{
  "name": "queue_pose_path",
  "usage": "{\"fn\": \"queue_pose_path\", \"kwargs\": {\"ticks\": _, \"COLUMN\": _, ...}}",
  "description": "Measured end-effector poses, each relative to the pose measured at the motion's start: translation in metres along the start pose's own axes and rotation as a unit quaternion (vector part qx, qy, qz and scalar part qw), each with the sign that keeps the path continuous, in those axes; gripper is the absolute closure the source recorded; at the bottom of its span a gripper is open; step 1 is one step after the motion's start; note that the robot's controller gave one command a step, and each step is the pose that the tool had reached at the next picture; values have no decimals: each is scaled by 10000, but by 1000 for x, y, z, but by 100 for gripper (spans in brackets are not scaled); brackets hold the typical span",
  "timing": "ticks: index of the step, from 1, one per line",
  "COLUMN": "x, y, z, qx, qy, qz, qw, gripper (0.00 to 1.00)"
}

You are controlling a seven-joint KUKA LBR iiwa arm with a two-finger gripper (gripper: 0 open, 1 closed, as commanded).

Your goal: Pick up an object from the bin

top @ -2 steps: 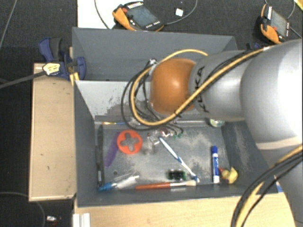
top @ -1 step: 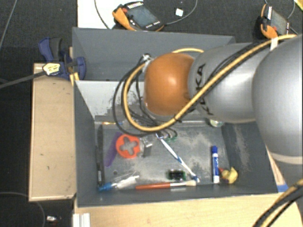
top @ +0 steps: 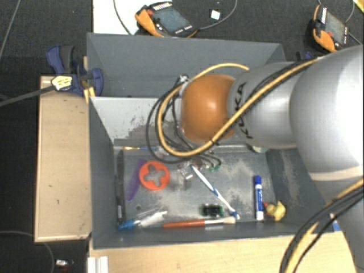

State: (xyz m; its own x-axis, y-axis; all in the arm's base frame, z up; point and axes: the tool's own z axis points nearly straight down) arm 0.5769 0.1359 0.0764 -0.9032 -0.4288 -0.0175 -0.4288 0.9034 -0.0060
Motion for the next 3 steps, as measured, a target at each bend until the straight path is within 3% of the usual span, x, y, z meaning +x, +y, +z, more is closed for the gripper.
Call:
{"fn": "queue_pose_path", "kwargs": {"ticks": 1, "x": -18, "y": 30, "z": -7, "qx": -40, "qy": -101, "qz": 546, "qw": 9985, "gripper": 0}}
{"fn": "queue_pose_path", "kwargs": {"ticks": 2, "x": 6, "y": 36, "z": 3, "qx": -18, "qy": -35, "qz": 1789, "qw": 9839, "gripper": 0}}
{"fn": "queue_pose_path", "kwargs": {"ticks": 3, "x": -24, "y": 28, "z": 3, "qx": -33, "qy": -129, "qz": 650, "qw": 9978, "gripper": 0}}
